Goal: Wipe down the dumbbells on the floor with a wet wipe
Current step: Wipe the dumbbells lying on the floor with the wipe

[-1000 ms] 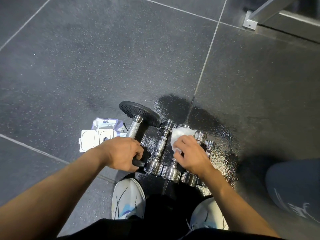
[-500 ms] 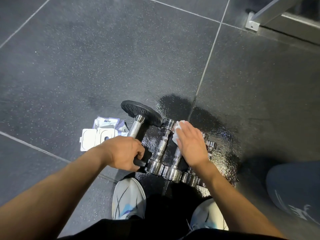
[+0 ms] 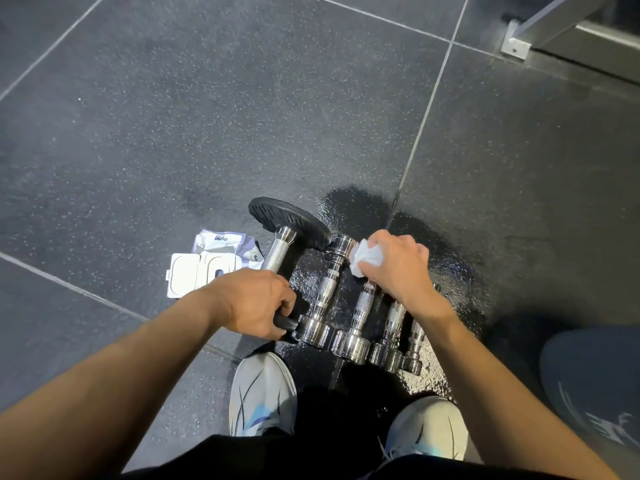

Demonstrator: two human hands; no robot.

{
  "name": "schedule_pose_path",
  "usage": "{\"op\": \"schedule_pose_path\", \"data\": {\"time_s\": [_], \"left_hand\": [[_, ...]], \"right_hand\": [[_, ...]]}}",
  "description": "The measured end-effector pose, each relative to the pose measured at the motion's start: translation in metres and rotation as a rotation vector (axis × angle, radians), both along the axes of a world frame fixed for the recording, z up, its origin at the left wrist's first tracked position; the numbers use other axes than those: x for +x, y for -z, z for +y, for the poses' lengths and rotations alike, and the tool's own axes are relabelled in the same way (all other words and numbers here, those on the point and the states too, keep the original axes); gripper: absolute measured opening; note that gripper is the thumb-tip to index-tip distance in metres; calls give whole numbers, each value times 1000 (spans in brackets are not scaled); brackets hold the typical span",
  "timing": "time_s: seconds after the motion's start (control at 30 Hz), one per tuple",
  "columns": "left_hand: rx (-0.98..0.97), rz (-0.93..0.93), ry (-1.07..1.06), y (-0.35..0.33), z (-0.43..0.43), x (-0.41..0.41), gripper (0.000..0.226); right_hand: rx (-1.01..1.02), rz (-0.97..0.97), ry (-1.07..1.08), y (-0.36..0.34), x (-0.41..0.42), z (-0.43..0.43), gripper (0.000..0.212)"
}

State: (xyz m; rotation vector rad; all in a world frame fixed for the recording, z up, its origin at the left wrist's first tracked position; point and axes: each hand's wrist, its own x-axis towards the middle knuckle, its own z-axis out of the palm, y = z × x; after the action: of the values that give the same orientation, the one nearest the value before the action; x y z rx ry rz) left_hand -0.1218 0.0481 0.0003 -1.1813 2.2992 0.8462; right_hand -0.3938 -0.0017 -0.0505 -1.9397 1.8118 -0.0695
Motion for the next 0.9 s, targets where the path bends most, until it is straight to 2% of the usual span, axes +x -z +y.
{"op": "schedule_pose_path", "data": {"time_s": [0.07,0.43,0.73,0.9], "left_hand": [[5,3,2,0,0,1,21],[-7,9,11,0,0,0,19],[-12,18,13,0,-1,0,22],[-34,19,13,0,0,-1,25]], "right_hand": [[5,-65,74,-5,-12,9,37],[8,80,5,19,-33,14,45],[14,110,151,30,-21,15,42],[-128,110,146,14,-17,30,41]]}}
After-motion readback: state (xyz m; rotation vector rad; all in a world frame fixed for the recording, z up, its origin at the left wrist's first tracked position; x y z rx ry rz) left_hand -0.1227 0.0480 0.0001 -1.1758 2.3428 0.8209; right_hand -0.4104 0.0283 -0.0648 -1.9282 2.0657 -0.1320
